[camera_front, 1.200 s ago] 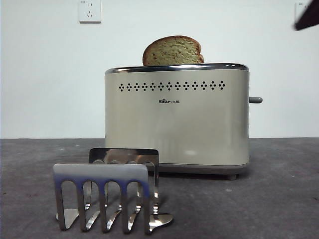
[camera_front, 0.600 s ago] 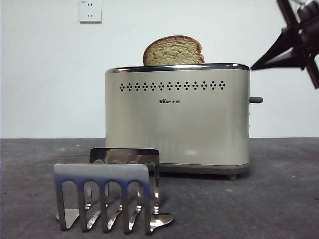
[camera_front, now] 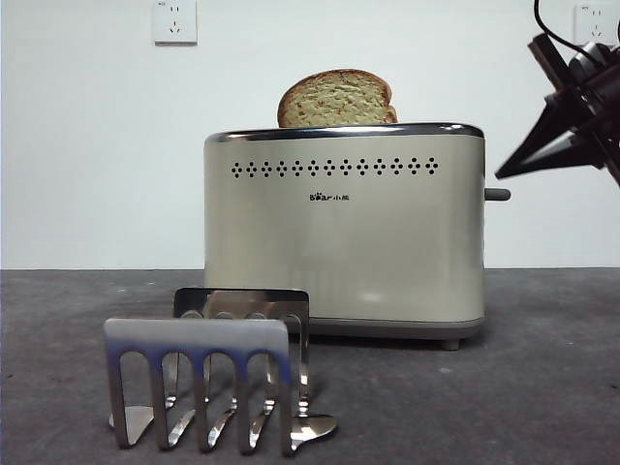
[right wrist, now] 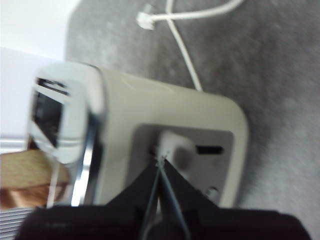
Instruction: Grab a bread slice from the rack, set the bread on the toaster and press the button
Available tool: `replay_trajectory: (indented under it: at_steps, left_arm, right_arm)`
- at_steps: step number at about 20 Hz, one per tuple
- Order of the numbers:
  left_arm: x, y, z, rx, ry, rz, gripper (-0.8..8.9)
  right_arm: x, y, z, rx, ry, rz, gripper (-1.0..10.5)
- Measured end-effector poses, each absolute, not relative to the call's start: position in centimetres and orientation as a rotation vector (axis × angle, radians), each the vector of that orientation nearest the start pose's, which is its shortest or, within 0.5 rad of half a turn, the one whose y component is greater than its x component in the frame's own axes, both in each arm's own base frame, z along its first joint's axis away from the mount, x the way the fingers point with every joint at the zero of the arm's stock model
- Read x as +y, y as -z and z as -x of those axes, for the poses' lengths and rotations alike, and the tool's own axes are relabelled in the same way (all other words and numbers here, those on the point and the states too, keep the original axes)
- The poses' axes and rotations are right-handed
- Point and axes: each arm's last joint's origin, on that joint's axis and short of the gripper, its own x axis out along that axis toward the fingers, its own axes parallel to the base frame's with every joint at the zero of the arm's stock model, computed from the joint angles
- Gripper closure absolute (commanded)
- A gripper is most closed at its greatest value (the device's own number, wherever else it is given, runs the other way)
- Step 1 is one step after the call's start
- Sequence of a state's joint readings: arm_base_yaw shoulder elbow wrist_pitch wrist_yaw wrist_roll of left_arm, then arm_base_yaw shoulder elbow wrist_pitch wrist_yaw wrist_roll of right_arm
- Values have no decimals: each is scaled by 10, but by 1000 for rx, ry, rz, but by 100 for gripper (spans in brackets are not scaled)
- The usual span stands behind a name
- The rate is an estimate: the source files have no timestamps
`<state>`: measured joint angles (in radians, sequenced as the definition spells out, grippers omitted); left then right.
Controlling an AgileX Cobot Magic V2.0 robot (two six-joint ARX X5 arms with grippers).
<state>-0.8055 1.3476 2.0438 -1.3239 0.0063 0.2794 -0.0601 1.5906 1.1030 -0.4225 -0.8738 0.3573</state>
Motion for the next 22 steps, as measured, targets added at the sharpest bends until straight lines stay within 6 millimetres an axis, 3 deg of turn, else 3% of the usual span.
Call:
replay_trajectory:
  at_steps: [8, 22]
  left_arm:
    - [-137, -507, -131, 578, 801, -291, 819]
    - [-137, -507, -131, 588, 792, -265, 819]
  right_arm:
    - [2, -227, -329, 988, -592, -689, 954]
    - [3, -197, -342, 1070, -579, -703, 954]
